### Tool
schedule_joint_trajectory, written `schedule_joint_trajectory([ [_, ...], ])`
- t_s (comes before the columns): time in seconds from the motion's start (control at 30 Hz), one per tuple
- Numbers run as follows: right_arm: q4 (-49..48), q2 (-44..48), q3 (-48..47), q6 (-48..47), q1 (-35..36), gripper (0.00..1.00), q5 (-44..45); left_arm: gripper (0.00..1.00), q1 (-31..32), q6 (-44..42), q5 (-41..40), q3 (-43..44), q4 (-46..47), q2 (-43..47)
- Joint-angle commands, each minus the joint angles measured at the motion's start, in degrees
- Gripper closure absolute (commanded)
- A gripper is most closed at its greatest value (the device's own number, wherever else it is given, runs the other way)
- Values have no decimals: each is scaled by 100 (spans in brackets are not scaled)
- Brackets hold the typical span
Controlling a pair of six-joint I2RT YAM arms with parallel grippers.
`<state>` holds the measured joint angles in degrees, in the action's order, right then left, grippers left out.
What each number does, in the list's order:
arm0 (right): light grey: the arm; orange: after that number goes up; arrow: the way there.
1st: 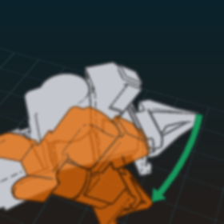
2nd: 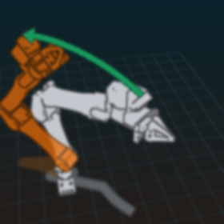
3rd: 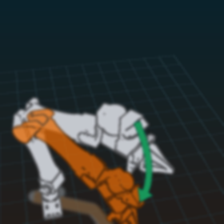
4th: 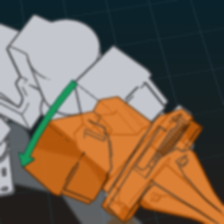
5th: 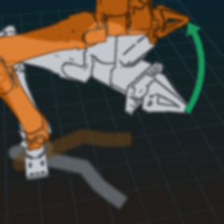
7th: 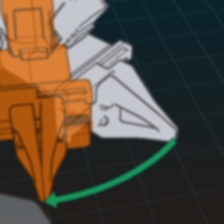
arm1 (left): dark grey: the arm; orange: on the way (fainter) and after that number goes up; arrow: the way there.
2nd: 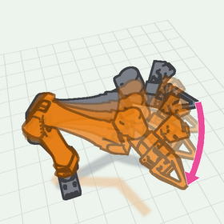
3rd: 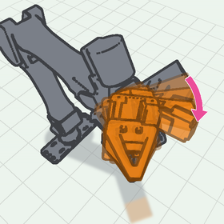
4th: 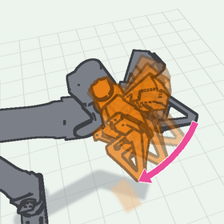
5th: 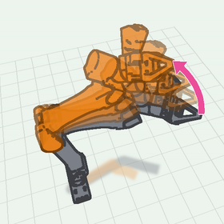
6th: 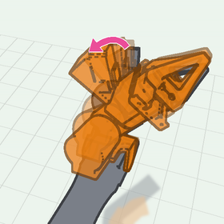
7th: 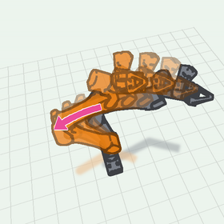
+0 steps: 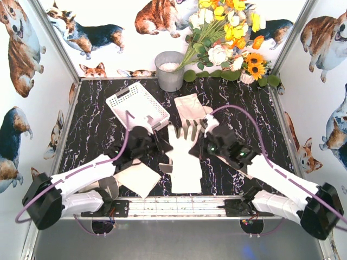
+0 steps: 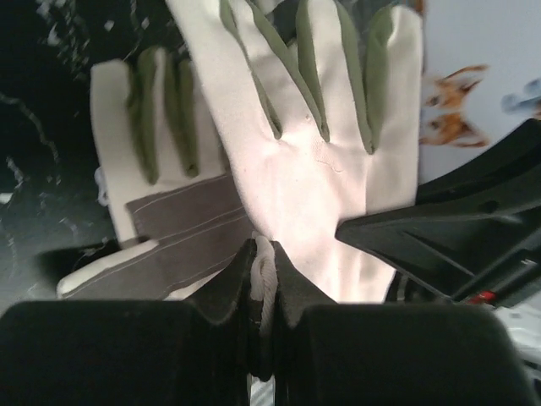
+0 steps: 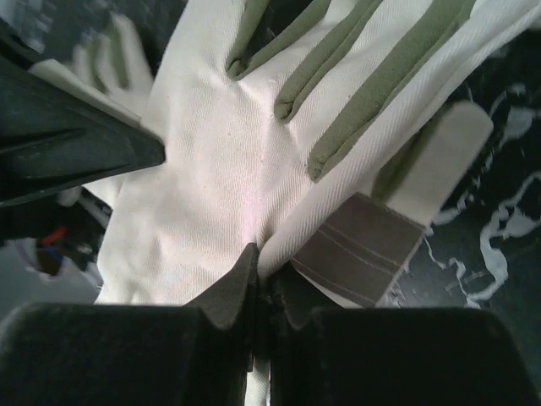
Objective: Put the gloves into the storage basket
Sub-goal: Pair the glove with the glove.
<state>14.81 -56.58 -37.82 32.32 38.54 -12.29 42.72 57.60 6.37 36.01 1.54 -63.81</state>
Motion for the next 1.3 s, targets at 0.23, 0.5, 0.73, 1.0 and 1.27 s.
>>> schedule_joint_trajectory([
  [0.23,536,-502,166,-307,714,100,1613,100,675,-771,-729,-197,-455,-683],
  [0.5,202,-512,506,-108,810,100,1750,100,676,-1045,-532,-131,-401,-1252],
  [0.73,54,-609,643,39,830,100,1717,100,633,-1249,-590,-75,-345,-1607],
  [1.0,386,-1093,407,322,839,100,1906,94,381,-1293,-443,-176,-202,-1823],
  [1.27,648,-1549,115,409,839,100,1956,80,317,-1240,-286,-297,-370,-1636],
])
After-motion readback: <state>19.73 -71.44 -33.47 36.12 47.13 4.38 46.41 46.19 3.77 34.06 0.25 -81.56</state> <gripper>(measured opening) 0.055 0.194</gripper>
